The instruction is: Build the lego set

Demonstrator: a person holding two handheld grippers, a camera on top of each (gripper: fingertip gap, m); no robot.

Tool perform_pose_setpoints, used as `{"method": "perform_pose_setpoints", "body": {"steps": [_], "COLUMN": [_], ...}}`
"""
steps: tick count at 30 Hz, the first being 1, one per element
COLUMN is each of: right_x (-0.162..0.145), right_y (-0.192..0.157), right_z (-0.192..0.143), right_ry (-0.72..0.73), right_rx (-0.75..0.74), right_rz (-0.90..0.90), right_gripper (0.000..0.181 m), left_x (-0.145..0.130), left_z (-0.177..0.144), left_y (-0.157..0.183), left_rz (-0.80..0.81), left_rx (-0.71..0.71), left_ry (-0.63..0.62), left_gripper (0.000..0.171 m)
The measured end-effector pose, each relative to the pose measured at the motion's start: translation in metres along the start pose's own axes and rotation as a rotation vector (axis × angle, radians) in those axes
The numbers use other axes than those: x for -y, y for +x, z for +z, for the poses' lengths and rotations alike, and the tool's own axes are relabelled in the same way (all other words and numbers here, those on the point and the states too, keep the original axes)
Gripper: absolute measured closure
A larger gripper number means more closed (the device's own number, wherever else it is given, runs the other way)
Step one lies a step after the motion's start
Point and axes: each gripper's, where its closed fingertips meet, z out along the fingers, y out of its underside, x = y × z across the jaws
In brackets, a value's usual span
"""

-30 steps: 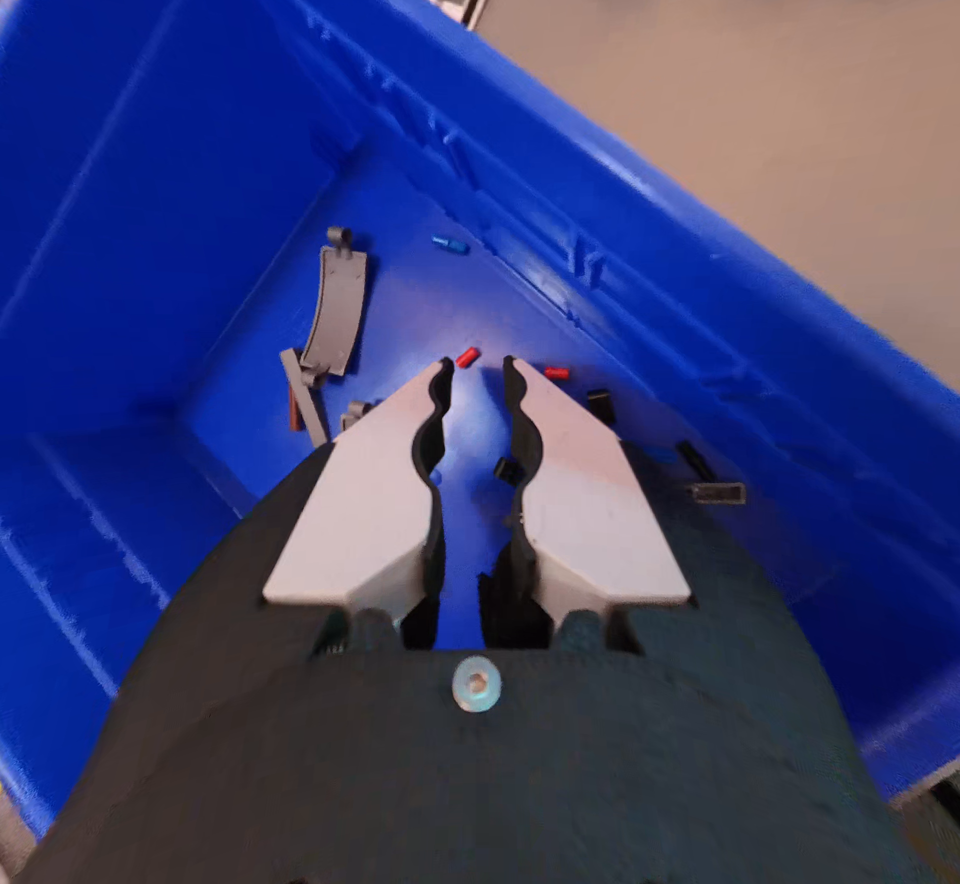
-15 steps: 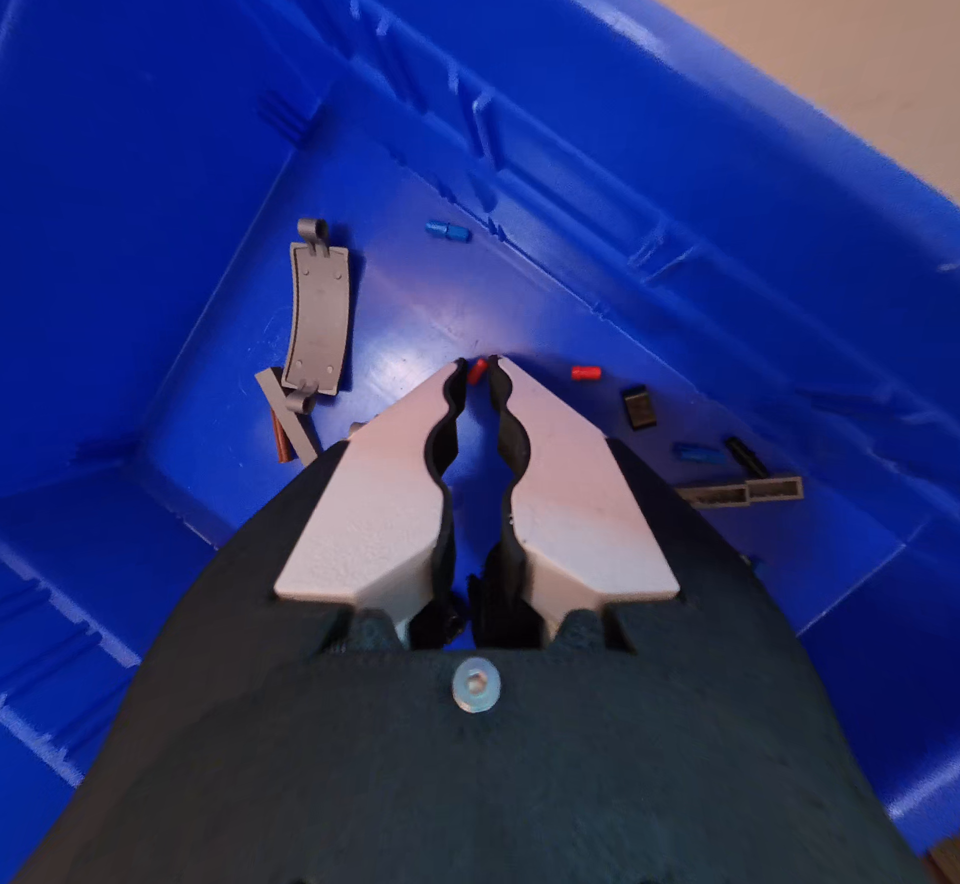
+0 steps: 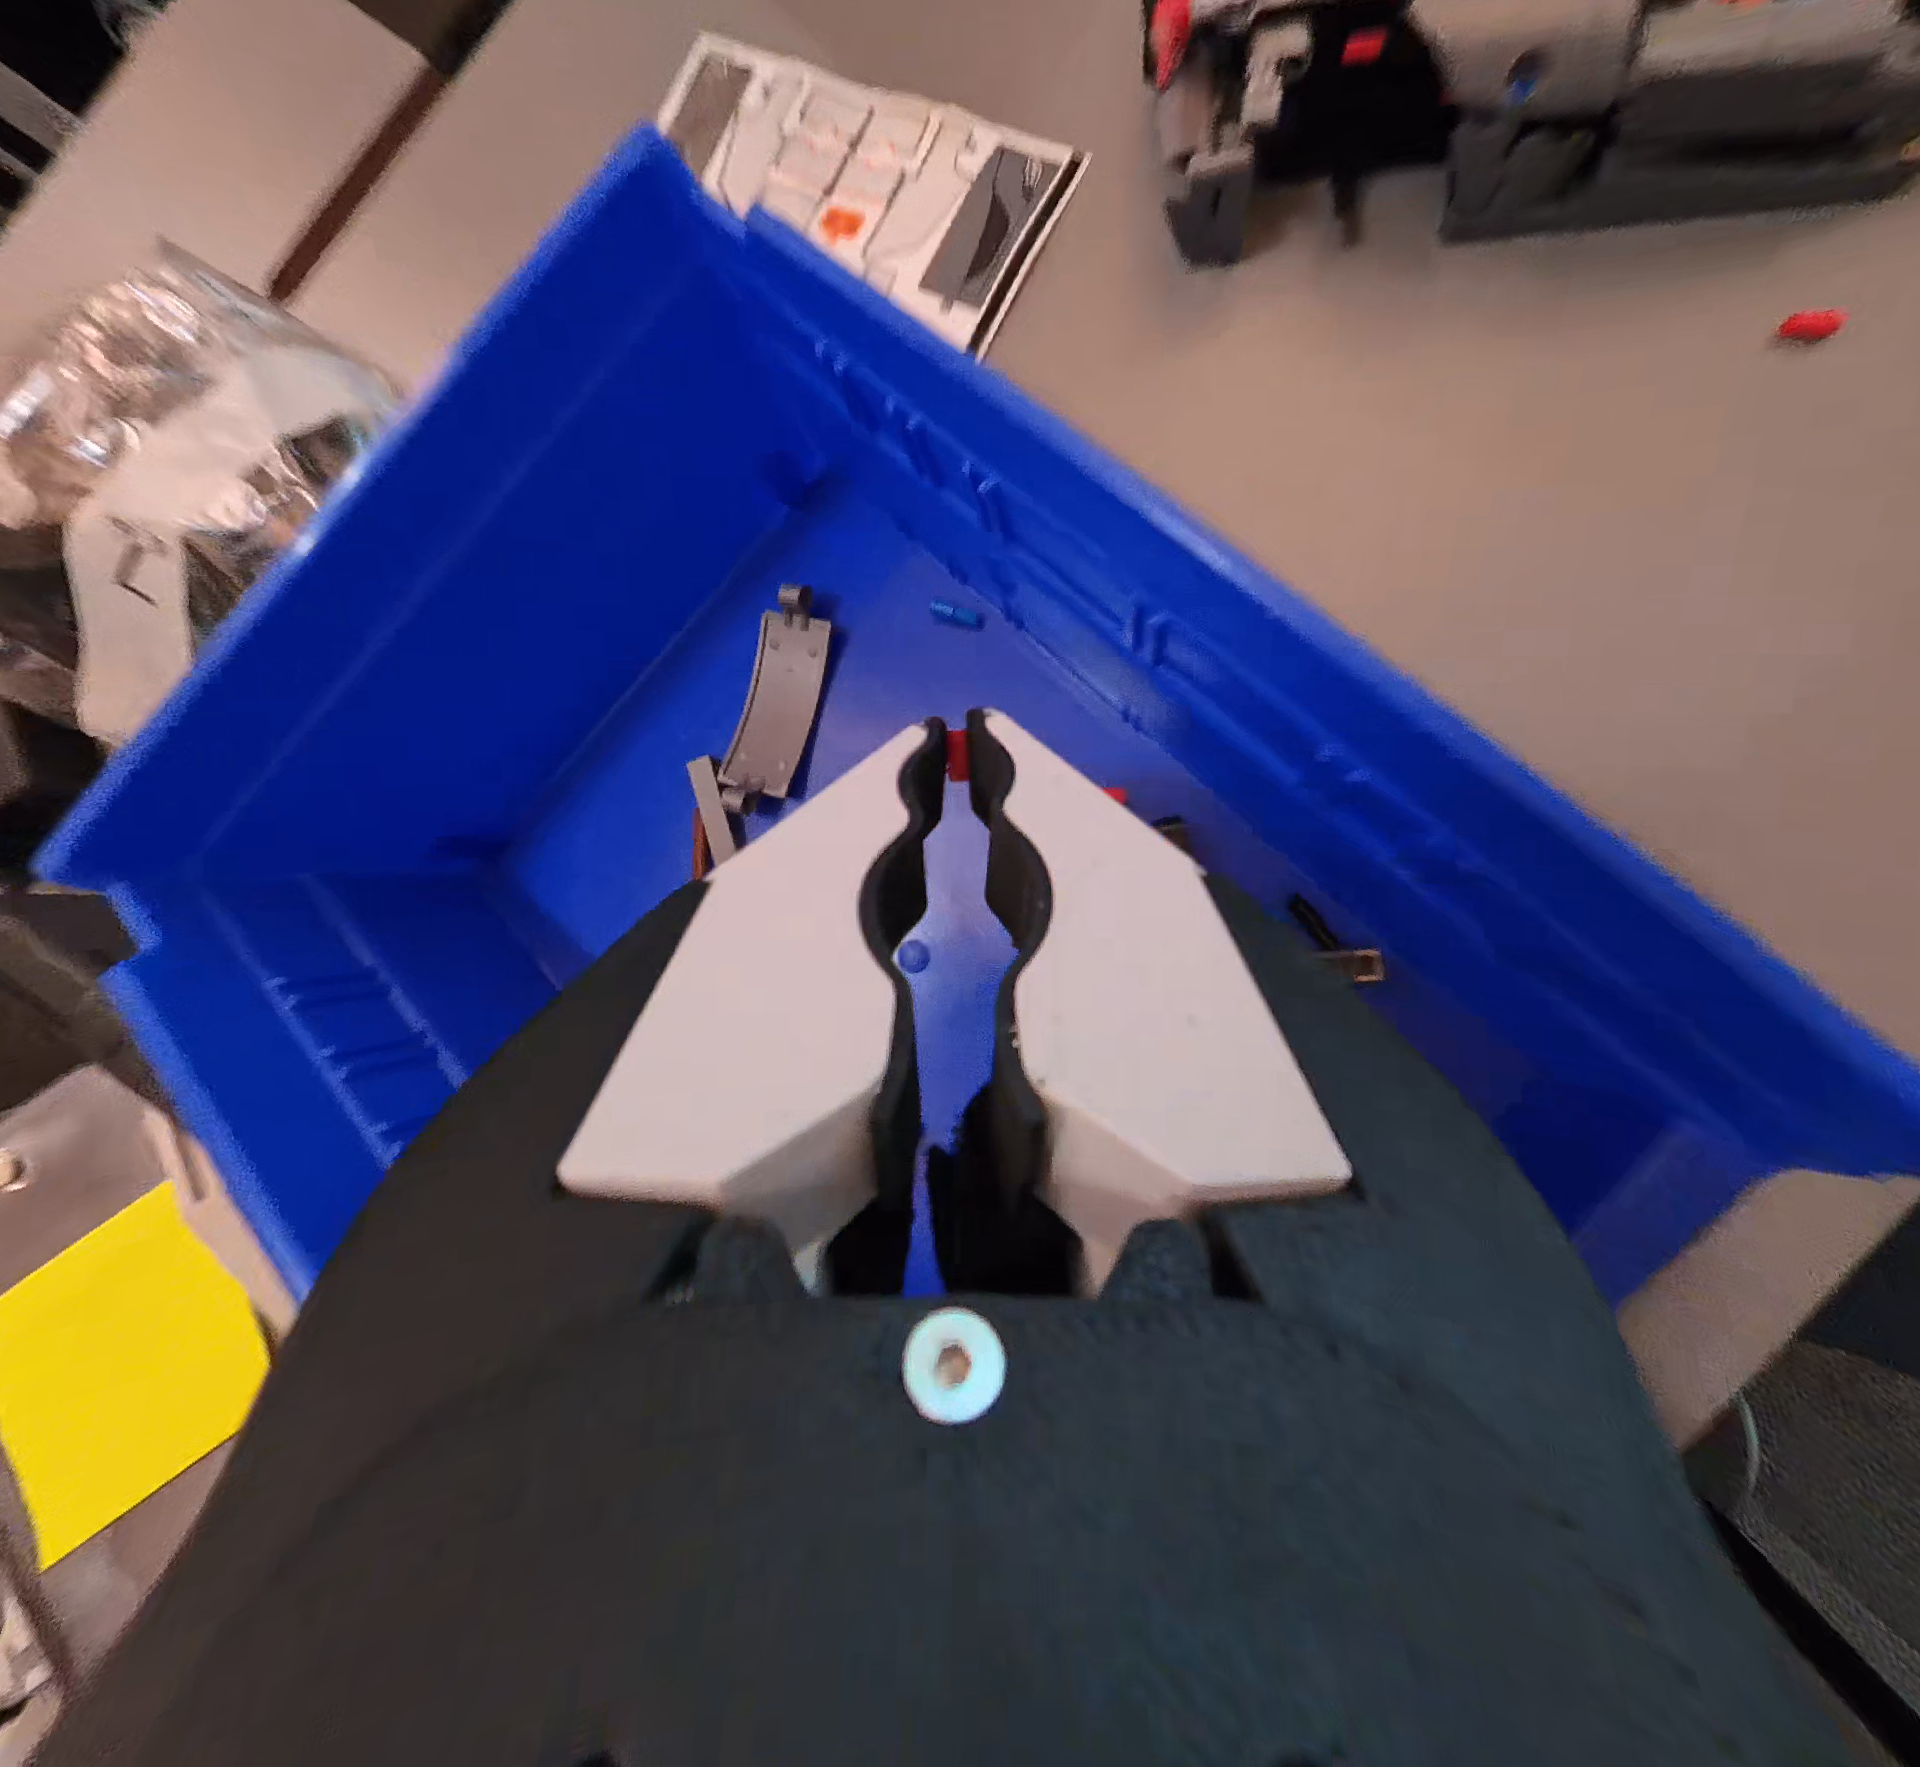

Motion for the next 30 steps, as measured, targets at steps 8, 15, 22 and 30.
{"method": "perform_pose_setpoints", "body": {"steps": [8, 15, 22, 30], "right_x": [0.011, 0.006, -0.02, -0.03], "right_y": [-0.022, -0.055, -0.092, -0.117], "right_z": [-0.011, -0.012, 0.014, 0.036], "right_ry": [0.033, 0.006, -0.092, -0.143], "right_rx": [0.015, 0.052, 0.142, 0.219], "right_rz": [-0.031, -0.066, -0.038, -0.037], "right_gripper": [0.174, 0.175, 0.175, 0.174], "left_x": [0.076, 0.085, 0.051, 0.057], "left_z": [-0.049, 0.03, 0.093, 0.084], "left_y": [0.081, 0.181, 0.208, 0.208], "left_rz": [0.124, 0.11, 0.078, -0.027], "left_rx": [0.021, -0.148, -0.144, -0.124], "left_ry": [0.118, 0.038, -0.065, 0.054], "left_gripper": [0.169, 0.169, 0.169, 0.147]}}
